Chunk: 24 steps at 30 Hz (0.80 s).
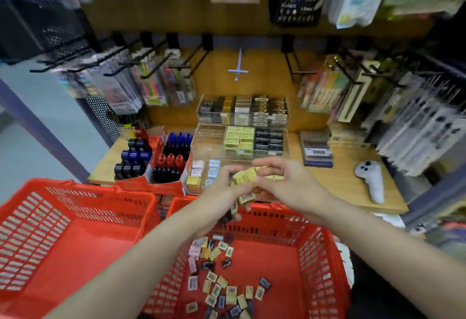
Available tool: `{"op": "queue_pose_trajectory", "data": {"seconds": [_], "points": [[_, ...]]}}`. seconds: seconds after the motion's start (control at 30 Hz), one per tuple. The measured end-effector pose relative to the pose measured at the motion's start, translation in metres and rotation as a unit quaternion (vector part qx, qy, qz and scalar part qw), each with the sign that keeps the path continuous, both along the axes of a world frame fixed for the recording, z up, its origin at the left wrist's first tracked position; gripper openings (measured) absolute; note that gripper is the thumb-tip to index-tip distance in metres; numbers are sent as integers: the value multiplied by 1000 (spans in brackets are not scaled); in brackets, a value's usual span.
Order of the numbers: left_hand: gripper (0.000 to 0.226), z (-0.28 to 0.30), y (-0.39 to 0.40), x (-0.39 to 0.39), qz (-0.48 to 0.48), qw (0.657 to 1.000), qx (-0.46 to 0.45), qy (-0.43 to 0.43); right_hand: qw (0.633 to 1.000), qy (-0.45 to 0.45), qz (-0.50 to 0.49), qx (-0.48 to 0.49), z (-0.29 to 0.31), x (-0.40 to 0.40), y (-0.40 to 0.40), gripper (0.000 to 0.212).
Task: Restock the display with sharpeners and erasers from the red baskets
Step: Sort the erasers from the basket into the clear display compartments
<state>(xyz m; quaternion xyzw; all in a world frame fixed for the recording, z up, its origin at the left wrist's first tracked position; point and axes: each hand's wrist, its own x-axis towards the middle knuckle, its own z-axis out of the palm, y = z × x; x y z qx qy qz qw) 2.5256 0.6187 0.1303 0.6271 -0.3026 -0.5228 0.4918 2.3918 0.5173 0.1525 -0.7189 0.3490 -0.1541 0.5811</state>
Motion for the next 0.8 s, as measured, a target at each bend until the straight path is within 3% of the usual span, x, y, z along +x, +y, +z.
{"op": "queue_pose_trajectory", "data": {"seconds": [0.1, 0.27, 0.47, 0.6, 0.67, 0.8], "points": [[18, -1, -7, -3, -47, 999, 10, 1, 1000, -11, -1, 8, -1, -4, -1, 24], [24, 6, -17, 9, -53, 996, 24, 68, 998, -23, -59, 14, 2, -5, -25, 23], [29, -2, -35, 27, 73, 990, 58, 103, 967, -25, -202, 153, -24, -17, -75, 21], [23, -14, -50, 25, 103, 983, 78, 128, 956, 8, -229, 184, -57, -18, -90, 19], [22, -20, -55, 24, 94, 983, 85, 134, 964, 56, -214, 148, -73, -12, -97, 19], [27, -29, -59, 29, 79, 984, 93, 130, 969, 168, -181, -31, -89, 7, -110, 19]]}}
